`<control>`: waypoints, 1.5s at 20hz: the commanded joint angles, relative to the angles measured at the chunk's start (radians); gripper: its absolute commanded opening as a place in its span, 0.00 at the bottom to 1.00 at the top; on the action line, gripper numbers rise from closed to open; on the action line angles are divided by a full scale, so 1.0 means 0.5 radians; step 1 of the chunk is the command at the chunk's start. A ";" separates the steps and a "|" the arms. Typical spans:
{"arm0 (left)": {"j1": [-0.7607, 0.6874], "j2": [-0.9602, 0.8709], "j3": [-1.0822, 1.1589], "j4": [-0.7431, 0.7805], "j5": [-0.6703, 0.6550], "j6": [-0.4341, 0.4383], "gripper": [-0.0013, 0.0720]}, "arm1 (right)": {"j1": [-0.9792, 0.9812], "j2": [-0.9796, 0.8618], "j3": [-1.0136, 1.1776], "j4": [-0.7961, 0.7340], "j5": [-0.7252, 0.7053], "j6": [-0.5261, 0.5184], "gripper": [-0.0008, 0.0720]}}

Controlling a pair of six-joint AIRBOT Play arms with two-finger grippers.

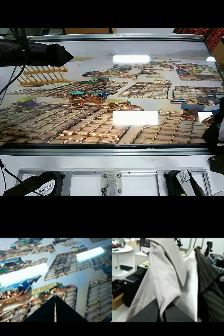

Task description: Fold the clothes and pants, and hang the long-sleeved shirts on hangers.

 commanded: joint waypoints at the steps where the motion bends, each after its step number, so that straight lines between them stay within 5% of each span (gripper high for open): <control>1: -0.002 -0.002 -0.001 -0.002 -0.007 0.001 0.04 | -0.002 -0.078 0.000 -0.090 0.008 0.000 0.02; 4: -0.002 -0.002 -0.001 -0.002 -0.052 0.001 0.04 | -0.014 -0.138 0.001 -0.096 -0.020 0.020 0.02; 7: -0.002 -0.002 -0.001 0.000 -0.089 0.001 0.04 | -0.146 -0.170 0.001 -0.096 -0.111 0.346 0.02; 11: -0.002 -0.002 -0.002 -0.002 -0.107 0.001 0.04 | -0.277 -0.178 0.001 -0.094 -0.267 0.360 0.02; 15: -0.005 -0.002 -0.002 -0.003 -0.108 0.000 0.04 | -0.321 -0.245 0.000 -0.089 0.128 0.359 0.02; 19: -0.005 -0.002 -0.002 -0.002 -0.107 0.001 0.04 | -0.321 -0.212 0.001 -0.088 0.127 0.359 0.07; 20: -0.005 -0.002 -0.002 -0.002 -0.107 0.001 0.04 | -0.321 -0.198 0.001 -0.084 0.098 0.359 0.29; 21: -0.005 -0.002 -0.002 -0.002 -0.106 0.001 0.04 | -0.321 -0.184 0.001 -0.058 0.020 0.361 0.67; 22: -0.005 -0.002 -0.002 -0.002 -0.106 0.001 0.04 | -0.321 -0.163 0.001 0.018 -0.064 0.369 0.88; 26: -0.005 -0.002 -0.002 -0.001 -0.106 0.001 0.04 | -0.273 -0.021 0.001 0.725 -0.401 0.210 0.88; 30: -0.005 -0.002 -0.002 0.002 -0.144 0.002 0.04 | -0.022 -0.037 0.000 1.930 -0.174 -0.737 0.88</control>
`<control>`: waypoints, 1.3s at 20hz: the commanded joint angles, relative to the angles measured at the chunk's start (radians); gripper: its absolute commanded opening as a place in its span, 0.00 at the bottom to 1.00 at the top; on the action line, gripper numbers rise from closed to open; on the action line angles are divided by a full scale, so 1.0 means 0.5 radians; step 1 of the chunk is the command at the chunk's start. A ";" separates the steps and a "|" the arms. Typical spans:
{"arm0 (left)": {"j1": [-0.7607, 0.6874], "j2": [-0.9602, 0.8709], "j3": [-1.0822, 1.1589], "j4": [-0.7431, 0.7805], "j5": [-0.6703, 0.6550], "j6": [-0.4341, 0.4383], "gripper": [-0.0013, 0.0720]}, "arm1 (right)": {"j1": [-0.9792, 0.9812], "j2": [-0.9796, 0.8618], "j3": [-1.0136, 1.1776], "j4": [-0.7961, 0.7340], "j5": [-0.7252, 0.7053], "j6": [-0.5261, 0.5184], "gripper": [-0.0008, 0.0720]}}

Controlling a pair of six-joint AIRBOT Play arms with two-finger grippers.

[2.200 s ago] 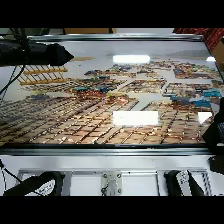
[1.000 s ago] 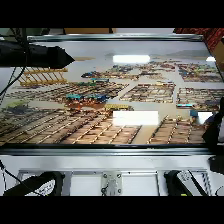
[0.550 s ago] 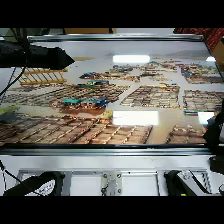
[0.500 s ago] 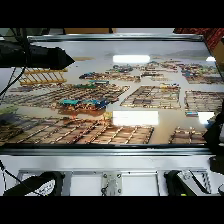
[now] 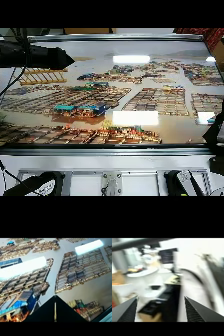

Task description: Fold the clothes and pants, and hang the long-sleeved shirts on hangers.

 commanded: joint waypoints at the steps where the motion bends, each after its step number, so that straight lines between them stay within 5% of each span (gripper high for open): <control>1: -0.001 -0.002 -0.002 0.006 -0.044 0.001 0.04 | 0.271 -0.035 0.000 1.165 0.266 -0.922 0.88; 4: -0.001 -0.001 -0.003 0.006 -0.047 0.001 0.03 | 0.771 -0.173 -0.005 1.456 0.816 -1.387 0.85; 8: -0.001 0.100 -0.308 0.002 0.051 0.000 0.04 | 1.653 -0.301 -0.192 1.324 1.089 -1.418 0.85; 12: -0.023 0.220 -0.721 -0.070 0.135 0.000 0.04 | 2.479 -0.401 -0.565 0.789 1.099 -1.417 0.85; 17: -0.133 0.247 -0.908 -0.066 0.194 0.000 0.04 | 3.032 -0.587 -0.882 0.667 1.100 -1.418 0.85; 18: -0.150 0.248 -0.929 -0.066 0.214 0.000 0.04 | 3.101 -0.630 -0.882 0.674 1.099 -1.418 0.78; 21: -0.147 0.247 -0.938 -0.066 0.224 0.000 0.04 | 3.133 -0.651 -0.882 0.674 1.100 -1.418 0.10; 22: -0.140 0.247 -0.938 -0.066 0.225 0.000 0.04 | 3.129 -0.651 -0.882 0.673 1.101 -1.416 0.03; 26: -0.129 0.247 -0.938 -0.065 0.227 0.000 0.04 | 3.130 -0.655 -0.882 0.674 1.099 -1.417 0.03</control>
